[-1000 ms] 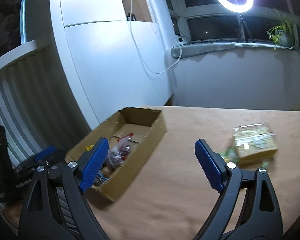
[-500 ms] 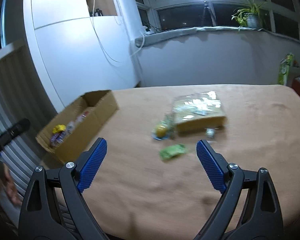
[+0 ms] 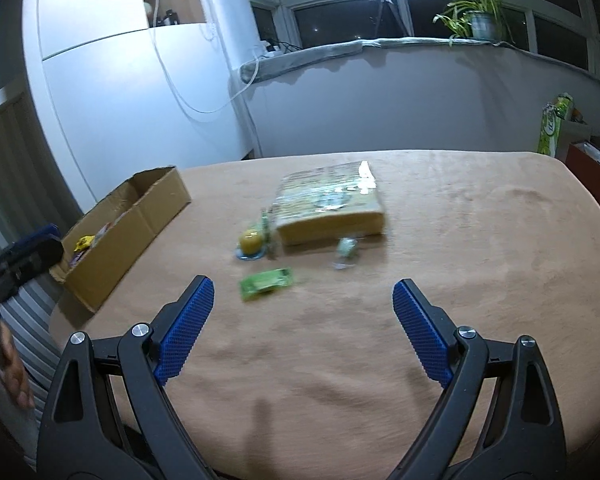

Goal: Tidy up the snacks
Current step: 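Grasp the green candy with the left tool while the right tool grasps a small green sweet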

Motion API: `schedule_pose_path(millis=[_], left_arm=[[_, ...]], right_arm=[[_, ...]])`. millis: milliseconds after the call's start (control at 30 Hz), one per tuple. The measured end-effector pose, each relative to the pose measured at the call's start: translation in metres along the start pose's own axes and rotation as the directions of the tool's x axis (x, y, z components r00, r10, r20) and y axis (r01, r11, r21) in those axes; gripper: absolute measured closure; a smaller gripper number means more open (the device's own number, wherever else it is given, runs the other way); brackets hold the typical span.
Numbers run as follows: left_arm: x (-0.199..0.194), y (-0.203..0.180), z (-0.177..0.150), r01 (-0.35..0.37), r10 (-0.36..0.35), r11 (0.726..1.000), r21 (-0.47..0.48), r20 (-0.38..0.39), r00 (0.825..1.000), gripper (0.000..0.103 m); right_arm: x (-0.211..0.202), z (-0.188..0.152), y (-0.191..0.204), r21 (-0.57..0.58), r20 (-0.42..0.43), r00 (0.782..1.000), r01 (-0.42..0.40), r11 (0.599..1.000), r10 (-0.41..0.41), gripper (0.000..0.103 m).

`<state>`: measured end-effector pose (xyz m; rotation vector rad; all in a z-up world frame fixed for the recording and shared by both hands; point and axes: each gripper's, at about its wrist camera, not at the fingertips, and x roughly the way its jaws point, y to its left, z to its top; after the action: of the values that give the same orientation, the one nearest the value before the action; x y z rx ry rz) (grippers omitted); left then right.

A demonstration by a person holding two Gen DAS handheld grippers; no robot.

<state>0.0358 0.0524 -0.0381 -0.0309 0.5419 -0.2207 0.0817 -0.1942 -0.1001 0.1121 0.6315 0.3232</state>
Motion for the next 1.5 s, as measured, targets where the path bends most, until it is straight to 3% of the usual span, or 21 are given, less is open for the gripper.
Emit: schedule_pose_path(millis=[133, 267, 500, 533, 600, 667, 800, 933, 1000, 1200, 1500], left_arm=[[0.034, -0.020, -0.007, 0.072, -0.068, 0.994, 0.086, -0.047, 0.997, 0.023], [0.073, -0.036, -0.014, 0.158, -0.141, 0.976, 0.149, -0.124, 0.982, 0.023], [0.114, -0.061, -0.008, 0.275, -0.219, 0.928, 0.252, -0.230, 0.948, 0.023], [0.119, -0.063, -0.007, 0.291, -0.228, 0.922, 0.257, -0.247, 0.942, 0.024], [0.129, -0.064, -0.009, 0.332, -0.258, 0.911, 0.246, -0.291, 0.921, 0.048], [0.139, -0.065, -0.013, 0.344, -0.256, 0.908, 0.237, -0.334, 0.907, 0.062], [0.142, -0.065, -0.015, 0.378, -0.286, 0.901, 0.213, -0.364, 0.887, 0.064], [0.140, -0.074, -0.019, 0.394, -0.285, 0.886, 0.245, -0.382, 0.879, 0.072], [0.140, -0.075, -0.020, 0.402, -0.295, 0.884, 0.238, -0.384, 0.875, 0.083], [0.146, -0.061, -0.016, 0.418, -0.335, 0.895, 0.158, -0.382, 0.862, 0.097], [0.145, -0.058, -0.014, 0.414, -0.342, 0.899, 0.144, -0.360, 0.868, 0.100]], right_arm=[[0.019, 0.006, -0.014, -0.015, -0.067, 0.998, -0.001, 1.000, 0.000, 0.010], [0.046, 0.015, -0.027, -0.019, -0.136, 0.990, 0.028, 0.999, -0.030, 0.011], [0.087, 0.030, -0.025, -0.058, -0.217, 0.976, 0.011, 0.998, -0.024, 0.025], [0.094, 0.030, -0.024, -0.061, -0.231, 0.973, 0.012, 0.998, -0.026, 0.032], [0.103, 0.030, -0.023, -0.066, -0.246, 0.969, 0.009, 0.998, -0.025, 0.040], [0.108, 0.031, -0.021, -0.084, -0.239, 0.970, 0.018, 0.996, -0.038, 0.040], [0.110, 0.031, -0.021, -0.081, -0.232, 0.972, 0.011, 0.997, -0.029, 0.042], [0.108, 0.031, -0.028, -0.042, -0.218, 0.976, 0.016, 0.999, -0.024, 0.073], [0.106, 0.031, -0.034, -0.013, -0.213, 0.977, 0.007, 1.000, -0.009, 0.083], [0.101, 0.029, -0.047, 0.050, -0.193, 0.980, -0.034, 0.998, 0.042, 0.085], [0.082, 0.024, -0.043, 0.033, -0.138, 0.989, -0.041, 0.999, 0.045, 0.086]])
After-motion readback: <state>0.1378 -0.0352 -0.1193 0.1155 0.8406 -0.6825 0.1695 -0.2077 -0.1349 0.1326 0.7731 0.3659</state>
